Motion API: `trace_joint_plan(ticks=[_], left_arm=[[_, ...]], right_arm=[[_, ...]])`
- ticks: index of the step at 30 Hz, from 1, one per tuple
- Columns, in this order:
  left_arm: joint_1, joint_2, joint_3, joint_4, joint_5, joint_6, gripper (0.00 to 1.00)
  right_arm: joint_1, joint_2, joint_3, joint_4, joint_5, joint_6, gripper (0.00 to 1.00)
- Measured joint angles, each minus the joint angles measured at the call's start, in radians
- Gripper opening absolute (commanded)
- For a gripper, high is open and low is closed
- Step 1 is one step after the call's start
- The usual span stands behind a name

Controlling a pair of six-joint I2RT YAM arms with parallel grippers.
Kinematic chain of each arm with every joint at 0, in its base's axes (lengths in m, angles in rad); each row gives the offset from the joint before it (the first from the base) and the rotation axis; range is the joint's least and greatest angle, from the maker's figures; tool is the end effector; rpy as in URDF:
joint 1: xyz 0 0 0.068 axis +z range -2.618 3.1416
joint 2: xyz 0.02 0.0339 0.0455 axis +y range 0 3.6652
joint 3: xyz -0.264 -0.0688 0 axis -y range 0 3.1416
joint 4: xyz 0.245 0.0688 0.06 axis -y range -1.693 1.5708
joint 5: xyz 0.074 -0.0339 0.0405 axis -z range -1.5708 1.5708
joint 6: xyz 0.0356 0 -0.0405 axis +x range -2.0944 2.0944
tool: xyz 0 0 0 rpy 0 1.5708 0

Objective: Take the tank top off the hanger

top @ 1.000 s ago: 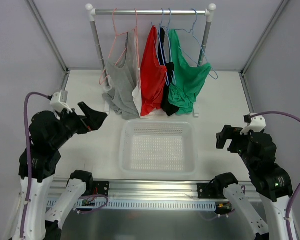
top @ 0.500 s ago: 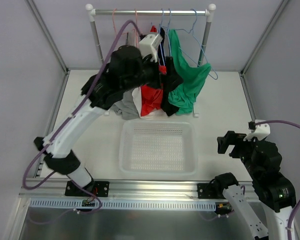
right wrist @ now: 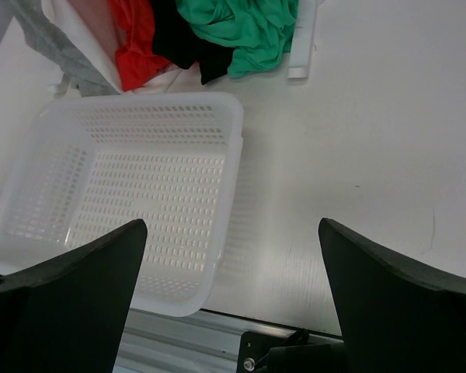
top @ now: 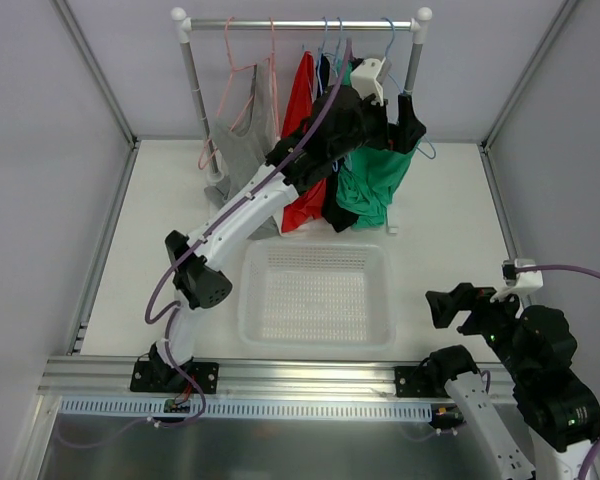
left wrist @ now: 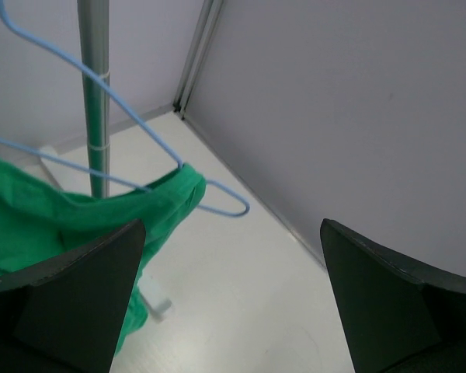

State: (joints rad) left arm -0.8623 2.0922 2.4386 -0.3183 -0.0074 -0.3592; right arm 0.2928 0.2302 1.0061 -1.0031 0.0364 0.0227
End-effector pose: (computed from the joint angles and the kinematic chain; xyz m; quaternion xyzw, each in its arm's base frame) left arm 0.3068 -0.3576 0.4851 0.1709 0.6758 -0.4091 0.5888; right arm 0.0028 -0.0005 0.3635 -0.0941 0.7770 0.0837 0.6168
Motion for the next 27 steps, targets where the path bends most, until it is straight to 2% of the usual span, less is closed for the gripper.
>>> trace_joint_plan(ticks=[5,10,13,18,27], left_arm=[[0.009,0.1,0.002,0.24,-0.006,-0.024,0.99],[0.028,0.243,0.008,0.414,-0.022,-0.042,0.99],[0.052,0.319,0.008,0.477,-0.015,-0.058,0.97],[0.093,0.369,0.009,0.571,0.025,-0.085,0.84],[0.111,0.371,0.034,0.681,0.058,-0.1,0.81]], right_arm=[[-0.001,-0.027,0.0,-0.008,-0.084,0.042,0.99],[-0.001,-0.101,0.024,-0.038,-0.137,0.074,0.99],[-0.001,-0.109,0.1,-0.075,-0.158,0.074,0.99],[-0.001,-0.122,0.215,-0.117,-0.179,0.061,1.0],[-0.001,-0.146,0.231,-0.165,-0.175,0.013,0.99]])
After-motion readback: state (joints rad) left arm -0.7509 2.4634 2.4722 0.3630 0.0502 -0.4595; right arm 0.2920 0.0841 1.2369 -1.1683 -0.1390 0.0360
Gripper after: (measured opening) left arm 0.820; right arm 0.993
